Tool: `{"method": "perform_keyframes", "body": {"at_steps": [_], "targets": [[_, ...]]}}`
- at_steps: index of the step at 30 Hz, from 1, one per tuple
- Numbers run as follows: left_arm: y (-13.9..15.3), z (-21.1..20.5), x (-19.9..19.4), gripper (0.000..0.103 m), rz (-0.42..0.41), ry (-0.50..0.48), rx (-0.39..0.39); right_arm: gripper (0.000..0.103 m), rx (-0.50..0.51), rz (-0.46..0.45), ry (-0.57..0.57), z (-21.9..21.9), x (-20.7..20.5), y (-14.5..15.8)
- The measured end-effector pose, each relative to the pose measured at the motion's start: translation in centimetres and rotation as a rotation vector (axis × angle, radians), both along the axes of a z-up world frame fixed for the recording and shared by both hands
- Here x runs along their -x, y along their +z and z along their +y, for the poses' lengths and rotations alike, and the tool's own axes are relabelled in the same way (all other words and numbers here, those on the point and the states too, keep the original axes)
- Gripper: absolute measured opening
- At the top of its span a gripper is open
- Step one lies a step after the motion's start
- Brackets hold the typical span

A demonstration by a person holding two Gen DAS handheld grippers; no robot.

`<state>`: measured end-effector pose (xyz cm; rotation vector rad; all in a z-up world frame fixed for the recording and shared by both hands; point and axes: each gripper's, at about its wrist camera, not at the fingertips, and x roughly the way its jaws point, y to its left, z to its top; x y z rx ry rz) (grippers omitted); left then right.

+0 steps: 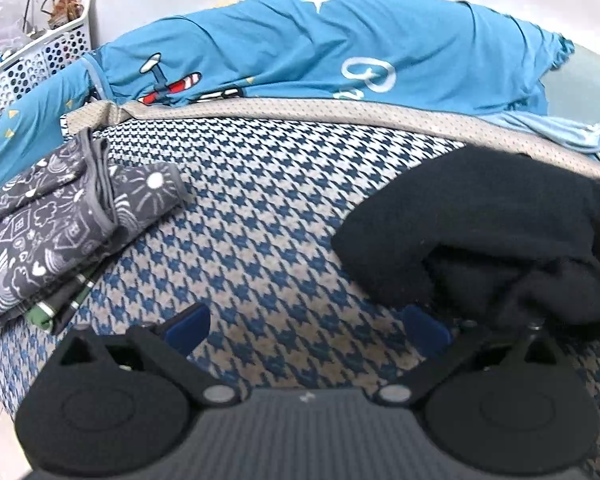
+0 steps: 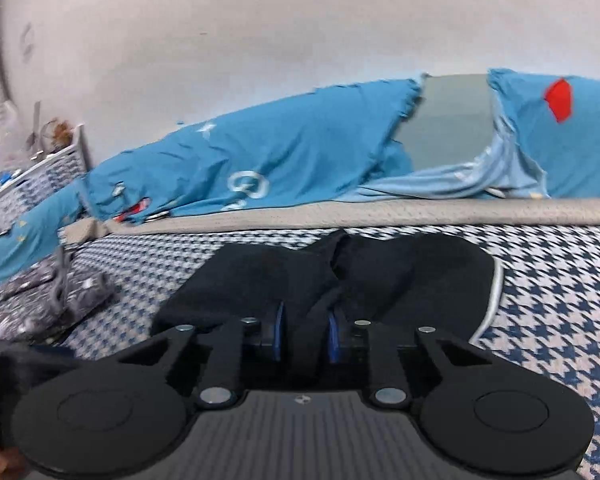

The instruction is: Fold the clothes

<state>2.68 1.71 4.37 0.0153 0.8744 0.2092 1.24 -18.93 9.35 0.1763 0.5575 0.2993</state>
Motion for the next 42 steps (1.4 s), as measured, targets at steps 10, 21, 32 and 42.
{"method": "perform_keyframes", "body": {"at_steps": [10, 21, 32, 42], "targets": [[1.2, 3.5, 0.7, 0.103, -0.059, 0.069, 0.05, 0.019, 0.101, -0.033, 0.237, 3.8, 4.0, 0.6], [1.8, 4.1, 1.6, 0.103, -0.091, 0.045, 0.07, 0.016, 0.176, 0.04, 0.448, 7.2, 7.6, -1.2], [0.6, 1.7, 1.9, 0.103, -0.053, -0.083, 0.058, 0.009, 0.203, 0.098, 0.57, 9.2, 8.9, -2.7], [-2.1, 3.0, 1.1, 0.103, 0.079, 0.003, -0.008, 0.012, 0.161, 0.041, 0.491, 6.8, 8.3, -0.3]]}}
